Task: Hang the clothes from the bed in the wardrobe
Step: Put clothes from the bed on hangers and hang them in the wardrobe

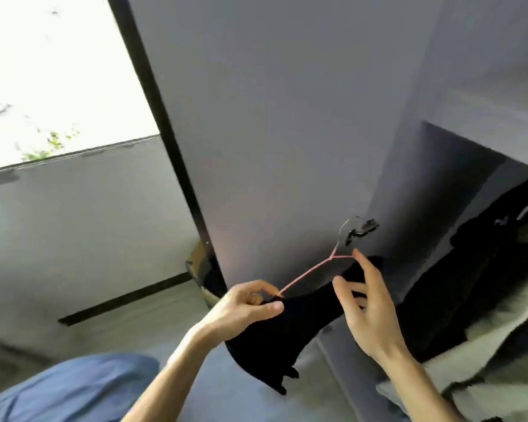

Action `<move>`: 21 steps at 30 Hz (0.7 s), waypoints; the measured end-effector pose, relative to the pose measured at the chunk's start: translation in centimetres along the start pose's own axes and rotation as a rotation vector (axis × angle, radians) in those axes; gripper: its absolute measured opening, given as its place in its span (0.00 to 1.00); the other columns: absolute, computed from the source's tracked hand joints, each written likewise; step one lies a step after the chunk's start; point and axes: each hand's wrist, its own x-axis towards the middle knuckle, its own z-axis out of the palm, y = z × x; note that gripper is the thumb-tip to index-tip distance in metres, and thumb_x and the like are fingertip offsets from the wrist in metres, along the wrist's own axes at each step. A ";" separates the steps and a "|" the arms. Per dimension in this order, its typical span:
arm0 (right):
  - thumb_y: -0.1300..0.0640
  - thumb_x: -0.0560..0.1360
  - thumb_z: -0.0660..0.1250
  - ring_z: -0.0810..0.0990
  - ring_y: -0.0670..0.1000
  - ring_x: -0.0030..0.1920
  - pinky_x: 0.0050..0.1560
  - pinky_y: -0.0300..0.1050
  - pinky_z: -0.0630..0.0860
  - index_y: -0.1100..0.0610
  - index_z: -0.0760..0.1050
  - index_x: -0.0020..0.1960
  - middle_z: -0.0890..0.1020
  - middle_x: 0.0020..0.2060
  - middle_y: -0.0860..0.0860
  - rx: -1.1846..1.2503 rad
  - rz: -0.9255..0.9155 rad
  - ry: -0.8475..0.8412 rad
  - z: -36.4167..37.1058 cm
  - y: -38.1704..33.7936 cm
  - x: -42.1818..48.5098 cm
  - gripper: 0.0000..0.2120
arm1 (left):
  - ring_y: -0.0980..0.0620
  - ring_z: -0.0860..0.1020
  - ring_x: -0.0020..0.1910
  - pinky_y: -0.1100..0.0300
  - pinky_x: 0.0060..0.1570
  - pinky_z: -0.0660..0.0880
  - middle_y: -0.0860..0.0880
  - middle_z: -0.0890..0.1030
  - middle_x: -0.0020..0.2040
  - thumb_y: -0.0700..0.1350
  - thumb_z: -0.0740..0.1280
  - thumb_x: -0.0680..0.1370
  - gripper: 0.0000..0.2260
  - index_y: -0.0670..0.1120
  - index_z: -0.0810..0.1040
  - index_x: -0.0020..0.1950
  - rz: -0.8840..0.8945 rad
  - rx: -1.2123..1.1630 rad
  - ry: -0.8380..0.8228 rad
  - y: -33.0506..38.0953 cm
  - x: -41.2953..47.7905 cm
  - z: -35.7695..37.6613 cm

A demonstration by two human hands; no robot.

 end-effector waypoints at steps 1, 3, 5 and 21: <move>0.42 0.75 0.63 0.77 0.34 0.55 0.47 0.29 0.75 0.43 0.61 0.75 0.68 0.67 0.33 0.011 -0.027 -0.086 1.4 -0.3 -0.2 0.30 | 0.51 0.63 0.31 0.61 0.32 0.59 0.51 0.66 0.31 0.55 0.72 0.76 0.04 0.57 0.81 0.48 -0.020 -0.018 0.025 -1.0 -2.1 -0.5; 0.43 0.77 0.62 0.81 0.39 0.51 0.46 0.33 0.77 0.42 0.69 0.70 0.75 0.63 0.35 0.000 -0.094 -0.215 4.4 -0.4 -1.1 0.21 | 0.53 0.61 0.30 0.61 0.31 0.57 0.53 0.63 0.30 0.53 0.73 0.76 0.04 0.55 0.81 0.48 -0.067 -0.071 0.067 -3.2 -6.7 -1.1; 0.43 0.81 0.61 0.82 0.46 0.45 0.45 0.38 0.77 0.41 0.76 0.61 0.81 0.52 0.40 -0.011 -0.158 -0.272 7.8 -0.4 -3.0 0.10 | 0.54 0.60 0.31 0.62 0.31 0.57 0.53 0.61 0.30 0.50 0.73 0.77 0.02 0.55 0.82 0.48 -0.123 -0.108 0.127 -5.3 -12.1 -1.5; 0.53 0.78 0.68 0.78 0.43 0.46 0.45 0.37 0.74 0.57 0.82 0.49 0.78 0.48 0.47 0.108 -0.780 -0.980 28.4 -9.0 -25.1 0.08 | 0.57 0.76 0.35 0.56 0.43 0.74 0.53 0.78 0.34 0.56 0.67 0.76 0.09 0.59 0.82 0.54 -0.506 -0.191 1.078 -11.1 -42.0 4.1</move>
